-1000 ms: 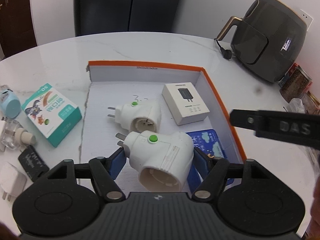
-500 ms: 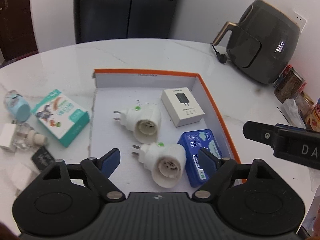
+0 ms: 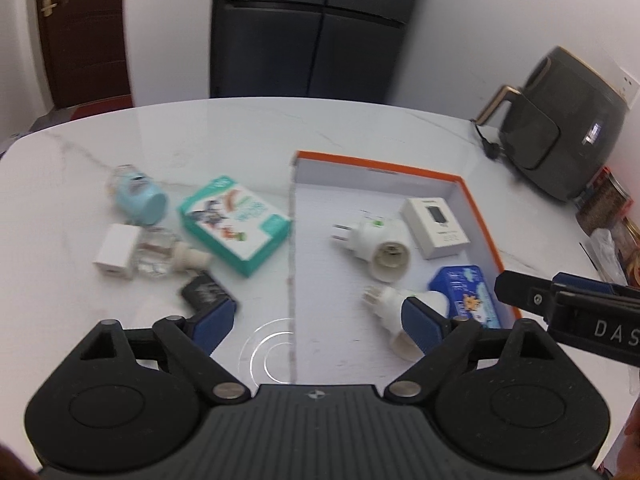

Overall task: Organize rigid objects
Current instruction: 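Grasp the white square charger with the left gripper while the right grasps the bandage box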

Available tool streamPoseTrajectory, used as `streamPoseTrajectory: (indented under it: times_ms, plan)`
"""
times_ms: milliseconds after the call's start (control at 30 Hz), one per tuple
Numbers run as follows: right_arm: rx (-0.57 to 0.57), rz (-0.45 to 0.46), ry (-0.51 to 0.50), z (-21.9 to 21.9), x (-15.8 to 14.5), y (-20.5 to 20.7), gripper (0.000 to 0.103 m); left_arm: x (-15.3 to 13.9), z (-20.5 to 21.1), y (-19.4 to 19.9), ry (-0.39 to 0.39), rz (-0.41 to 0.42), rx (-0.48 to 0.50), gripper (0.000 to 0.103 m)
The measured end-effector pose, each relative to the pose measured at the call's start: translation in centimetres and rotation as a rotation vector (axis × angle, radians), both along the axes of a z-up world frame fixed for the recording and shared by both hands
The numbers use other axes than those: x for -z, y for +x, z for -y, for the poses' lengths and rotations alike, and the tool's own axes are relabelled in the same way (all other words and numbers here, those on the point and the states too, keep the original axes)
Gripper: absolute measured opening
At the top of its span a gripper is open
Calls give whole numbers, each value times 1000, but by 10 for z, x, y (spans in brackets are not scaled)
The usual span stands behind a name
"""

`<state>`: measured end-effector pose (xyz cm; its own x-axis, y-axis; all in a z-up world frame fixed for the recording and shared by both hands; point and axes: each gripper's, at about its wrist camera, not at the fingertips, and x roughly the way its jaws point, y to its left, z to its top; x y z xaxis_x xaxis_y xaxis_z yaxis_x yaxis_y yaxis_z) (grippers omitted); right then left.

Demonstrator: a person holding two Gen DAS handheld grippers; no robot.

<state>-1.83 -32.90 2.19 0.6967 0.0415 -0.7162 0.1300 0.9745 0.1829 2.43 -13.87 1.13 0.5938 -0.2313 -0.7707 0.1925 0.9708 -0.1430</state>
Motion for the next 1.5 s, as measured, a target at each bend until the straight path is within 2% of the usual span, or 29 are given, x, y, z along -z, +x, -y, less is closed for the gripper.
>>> streamPoseTrajectory:
  times_ms: [467,967,1267,1500]
  plan:
    - [-108,-9,0,-60,-1,16,83,1,-74,0,5,-14,-128,94]
    - [-157,-43,2,-91,13,41,83,17,-115,15,14,-56,-191,94]
    - [-157,-68,9,-92,24,48,83,47,-116,18,40,-119,-124,95]
    - [-160,-94,14,-91,39,51,83,70,-105,31,82,-108,-67,93]
